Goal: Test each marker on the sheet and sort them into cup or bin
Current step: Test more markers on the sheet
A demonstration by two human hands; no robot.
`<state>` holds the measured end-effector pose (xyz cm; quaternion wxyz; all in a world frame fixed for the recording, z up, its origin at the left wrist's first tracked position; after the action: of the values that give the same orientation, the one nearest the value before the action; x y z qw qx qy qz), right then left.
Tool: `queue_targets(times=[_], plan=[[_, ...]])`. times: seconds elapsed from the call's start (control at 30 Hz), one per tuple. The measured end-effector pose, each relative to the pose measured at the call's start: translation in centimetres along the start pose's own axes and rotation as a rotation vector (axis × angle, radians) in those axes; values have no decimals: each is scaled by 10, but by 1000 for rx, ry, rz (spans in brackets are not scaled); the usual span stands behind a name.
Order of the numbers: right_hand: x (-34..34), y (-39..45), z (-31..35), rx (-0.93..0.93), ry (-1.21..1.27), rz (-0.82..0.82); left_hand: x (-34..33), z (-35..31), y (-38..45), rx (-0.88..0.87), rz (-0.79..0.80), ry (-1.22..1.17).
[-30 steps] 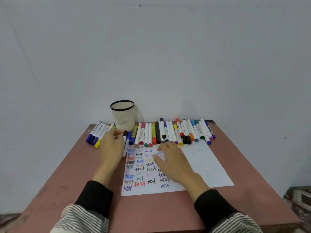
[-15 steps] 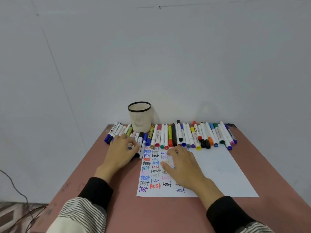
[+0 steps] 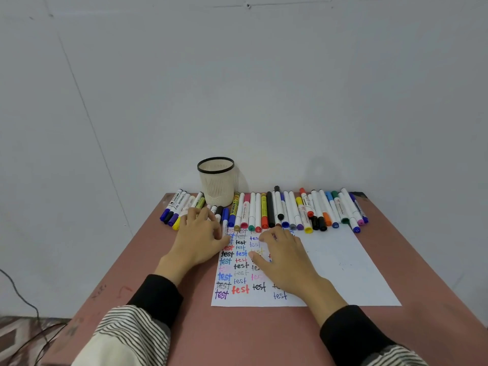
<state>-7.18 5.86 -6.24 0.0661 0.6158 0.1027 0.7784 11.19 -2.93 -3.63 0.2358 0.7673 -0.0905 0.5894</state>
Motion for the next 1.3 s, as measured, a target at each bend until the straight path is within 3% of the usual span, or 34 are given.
queue_targets(times=[0.3,0.57,0.63,0.77,0.83,0.9,1.0,1.07,1.3], plan=[[-1,1,-1,8,-6,-6,11,-6,-18,-121,199,-195],[1,-2,-1,26,22,-46,13,-19,-27,-63,433,-267],[6,-3,-1,2,16,-61,18,-23,-24,-58,348,-344],[21,-6,-15,-209,-75,-175,14,-31,-6,-80,-122,-336],[26,-11,-26,-357,-120,-253,5,-34,4,-66,-203,-324],[29,-17,-34,-486,-152,-289,-5,-41,13,-69,-216,-298],[26,-23,-51,-615,-166,-99,-16,-58,23,-64,-141,-234],[23,-26,-66,-633,-181,-9,-22,-68,27,-64,-77,-169],[24,-24,-85,-612,-175,4,-39,-73,43,-98,18,-74]])
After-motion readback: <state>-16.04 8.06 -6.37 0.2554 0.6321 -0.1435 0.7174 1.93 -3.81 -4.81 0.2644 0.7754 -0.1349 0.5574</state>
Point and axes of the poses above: each hand's wrist, its own y-axis towards the middle knuckle, its own x-axis out of the back of the hand, z = x × y, the point moved 2 cm from there along y, towards the middle knuckle, and after that the axes turned 6 degrees about -y, right-handed, at the moved point
